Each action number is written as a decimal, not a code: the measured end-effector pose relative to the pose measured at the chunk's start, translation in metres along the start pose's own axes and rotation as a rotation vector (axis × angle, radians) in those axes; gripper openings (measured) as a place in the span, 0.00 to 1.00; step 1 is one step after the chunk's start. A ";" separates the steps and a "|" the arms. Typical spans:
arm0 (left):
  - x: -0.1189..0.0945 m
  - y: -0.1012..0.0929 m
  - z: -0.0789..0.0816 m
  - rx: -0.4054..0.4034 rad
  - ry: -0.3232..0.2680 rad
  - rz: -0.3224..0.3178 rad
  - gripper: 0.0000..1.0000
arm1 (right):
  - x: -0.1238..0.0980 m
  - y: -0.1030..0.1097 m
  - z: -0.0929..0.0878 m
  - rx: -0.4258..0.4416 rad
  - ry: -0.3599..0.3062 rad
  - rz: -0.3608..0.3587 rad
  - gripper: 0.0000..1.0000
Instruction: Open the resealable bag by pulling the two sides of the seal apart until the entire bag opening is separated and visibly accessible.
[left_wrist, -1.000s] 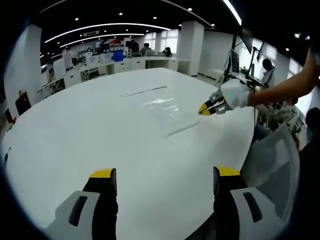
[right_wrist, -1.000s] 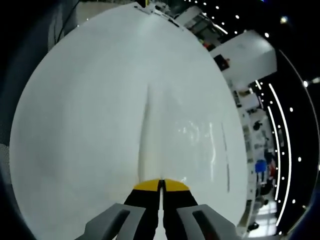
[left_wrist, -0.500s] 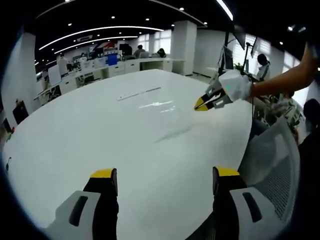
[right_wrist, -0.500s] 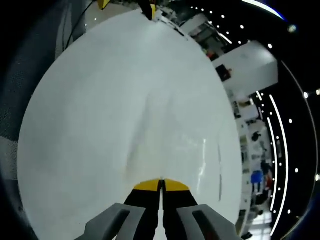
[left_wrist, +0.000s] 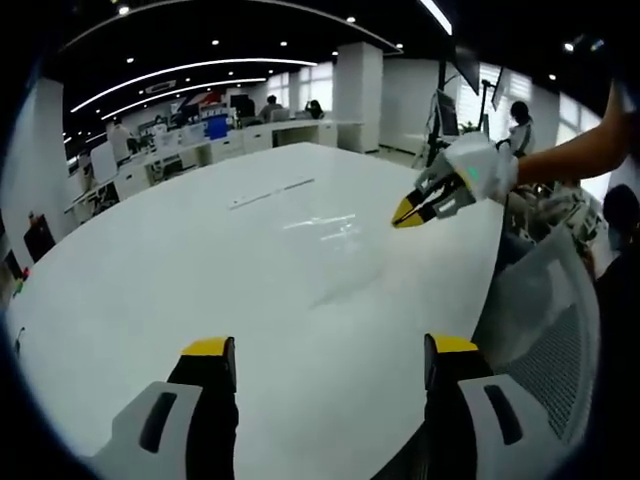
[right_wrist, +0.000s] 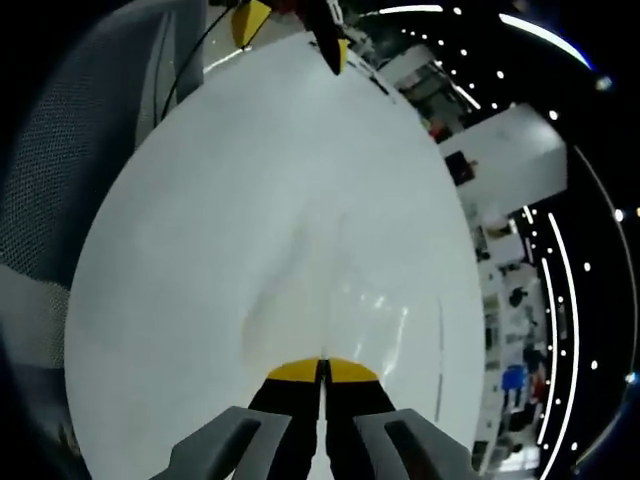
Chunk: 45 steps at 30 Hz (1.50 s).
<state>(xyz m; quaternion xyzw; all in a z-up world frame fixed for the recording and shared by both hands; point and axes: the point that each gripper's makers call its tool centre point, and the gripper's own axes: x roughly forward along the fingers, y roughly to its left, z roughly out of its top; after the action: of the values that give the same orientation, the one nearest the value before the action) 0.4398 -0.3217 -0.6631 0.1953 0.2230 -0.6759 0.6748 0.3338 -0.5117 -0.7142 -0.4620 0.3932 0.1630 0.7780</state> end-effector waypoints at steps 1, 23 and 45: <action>0.000 -0.001 0.000 0.001 0.000 -0.001 0.74 | -0.002 0.001 0.002 0.000 -0.006 0.001 0.00; -0.002 -0.019 -0.007 0.071 0.002 -0.062 0.70 | -0.047 0.031 0.060 0.038 -0.162 0.136 0.00; 0.029 -0.041 -0.016 0.231 0.054 -0.198 0.55 | -0.074 0.047 0.079 0.098 -0.207 0.137 0.00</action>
<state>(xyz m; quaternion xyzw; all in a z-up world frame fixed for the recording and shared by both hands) 0.3982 -0.3374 -0.6909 0.2670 0.1800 -0.7548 0.5716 0.2936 -0.4119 -0.6647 -0.3761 0.3488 0.2433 0.8232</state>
